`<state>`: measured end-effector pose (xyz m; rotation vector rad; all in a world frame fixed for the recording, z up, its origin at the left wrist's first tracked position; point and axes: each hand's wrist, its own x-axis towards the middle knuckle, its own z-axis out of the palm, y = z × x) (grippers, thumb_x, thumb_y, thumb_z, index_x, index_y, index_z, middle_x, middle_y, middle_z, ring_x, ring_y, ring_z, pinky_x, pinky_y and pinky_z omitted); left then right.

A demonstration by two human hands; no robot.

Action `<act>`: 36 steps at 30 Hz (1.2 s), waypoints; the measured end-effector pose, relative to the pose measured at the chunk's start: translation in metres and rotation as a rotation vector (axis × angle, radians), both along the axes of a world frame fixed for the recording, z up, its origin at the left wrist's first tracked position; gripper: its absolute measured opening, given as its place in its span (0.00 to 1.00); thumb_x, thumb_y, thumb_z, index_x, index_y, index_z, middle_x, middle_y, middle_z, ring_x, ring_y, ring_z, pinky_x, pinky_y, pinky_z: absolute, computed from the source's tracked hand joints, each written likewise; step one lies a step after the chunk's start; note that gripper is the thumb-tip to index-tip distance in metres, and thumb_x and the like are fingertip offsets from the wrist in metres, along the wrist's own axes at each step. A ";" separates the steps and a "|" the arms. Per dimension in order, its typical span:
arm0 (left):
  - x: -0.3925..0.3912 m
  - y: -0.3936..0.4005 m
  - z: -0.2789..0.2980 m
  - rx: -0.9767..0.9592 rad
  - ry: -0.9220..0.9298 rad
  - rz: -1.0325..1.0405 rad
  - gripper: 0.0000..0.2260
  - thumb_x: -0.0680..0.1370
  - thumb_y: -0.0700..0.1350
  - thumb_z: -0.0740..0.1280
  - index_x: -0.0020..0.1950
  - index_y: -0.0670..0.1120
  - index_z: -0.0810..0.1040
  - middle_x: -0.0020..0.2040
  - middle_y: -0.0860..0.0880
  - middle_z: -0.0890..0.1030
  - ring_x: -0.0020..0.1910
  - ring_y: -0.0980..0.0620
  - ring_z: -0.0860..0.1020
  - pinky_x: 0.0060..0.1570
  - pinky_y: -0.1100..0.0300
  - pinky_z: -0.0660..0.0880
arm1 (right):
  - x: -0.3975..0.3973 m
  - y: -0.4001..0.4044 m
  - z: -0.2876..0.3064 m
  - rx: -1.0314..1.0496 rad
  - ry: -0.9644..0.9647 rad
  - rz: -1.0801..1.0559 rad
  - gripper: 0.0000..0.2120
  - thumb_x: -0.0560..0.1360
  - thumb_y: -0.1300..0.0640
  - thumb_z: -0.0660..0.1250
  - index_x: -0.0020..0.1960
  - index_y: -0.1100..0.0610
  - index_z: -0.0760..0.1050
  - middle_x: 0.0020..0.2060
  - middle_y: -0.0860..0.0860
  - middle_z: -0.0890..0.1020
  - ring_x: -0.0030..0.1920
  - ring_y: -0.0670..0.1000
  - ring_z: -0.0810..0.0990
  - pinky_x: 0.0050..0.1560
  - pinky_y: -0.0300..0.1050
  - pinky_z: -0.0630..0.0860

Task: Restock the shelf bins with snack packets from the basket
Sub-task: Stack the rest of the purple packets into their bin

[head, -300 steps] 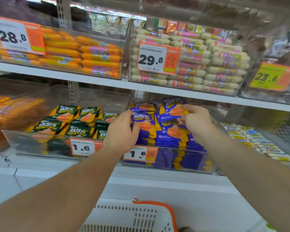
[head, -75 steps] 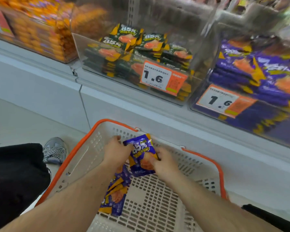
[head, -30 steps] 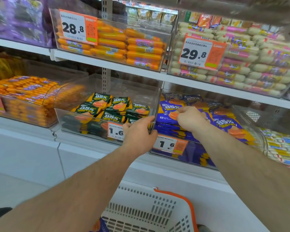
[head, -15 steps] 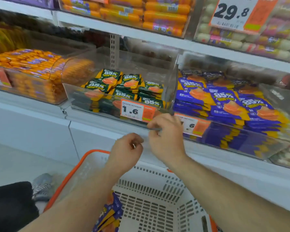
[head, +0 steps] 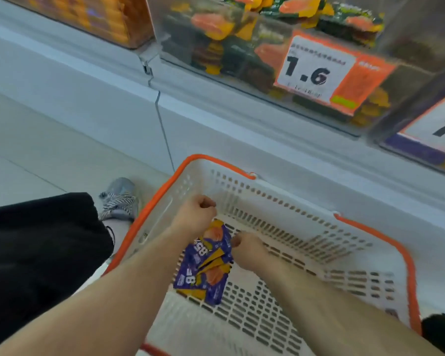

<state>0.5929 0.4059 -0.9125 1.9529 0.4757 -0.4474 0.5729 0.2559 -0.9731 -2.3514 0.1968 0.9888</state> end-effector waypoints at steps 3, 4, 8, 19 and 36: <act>0.004 0.012 -0.011 0.014 0.029 0.049 0.05 0.78 0.41 0.65 0.52 0.48 0.77 0.45 0.50 0.80 0.43 0.51 0.79 0.40 0.59 0.74 | 0.014 0.012 -0.013 -0.091 -0.011 0.318 0.07 0.74 0.65 0.59 0.46 0.57 0.74 0.39 0.56 0.76 0.40 0.56 0.72 0.33 0.44 0.64; 0.005 0.014 -0.014 0.009 0.036 0.059 0.05 0.78 0.40 0.65 0.52 0.48 0.77 0.44 0.51 0.80 0.41 0.52 0.78 0.37 0.61 0.73 | 0.021 0.018 -0.017 -0.114 -0.027 0.392 0.10 0.74 0.64 0.60 0.51 0.52 0.73 0.44 0.53 0.77 0.46 0.56 0.74 0.35 0.44 0.67; 0.011 0.018 -0.024 0.011 0.072 0.075 0.06 0.77 0.41 0.65 0.51 0.49 0.78 0.45 0.53 0.80 0.41 0.53 0.79 0.38 0.62 0.73 | 0.035 0.041 -0.050 -0.220 -0.134 0.673 0.38 0.72 0.60 0.67 0.77 0.52 0.52 0.78 0.55 0.49 0.76 0.60 0.52 0.73 0.60 0.56; 0.008 0.018 -0.028 0.060 0.128 0.043 0.06 0.77 0.41 0.65 0.52 0.48 0.78 0.44 0.50 0.81 0.44 0.49 0.81 0.47 0.53 0.80 | -0.004 0.016 -0.083 -0.314 -0.445 0.793 0.42 0.71 0.47 0.71 0.77 0.56 0.55 0.74 0.54 0.62 0.72 0.60 0.60 0.73 0.60 0.55; -0.010 -0.042 0.041 -0.091 0.290 0.012 0.26 0.79 0.59 0.64 0.67 0.41 0.71 0.57 0.44 0.77 0.54 0.44 0.76 0.50 0.53 0.70 | -0.036 -0.055 0.034 -0.298 -0.833 0.361 0.06 0.66 0.60 0.72 0.38 0.54 0.75 0.28 0.49 0.78 0.24 0.53 0.75 0.22 0.41 0.62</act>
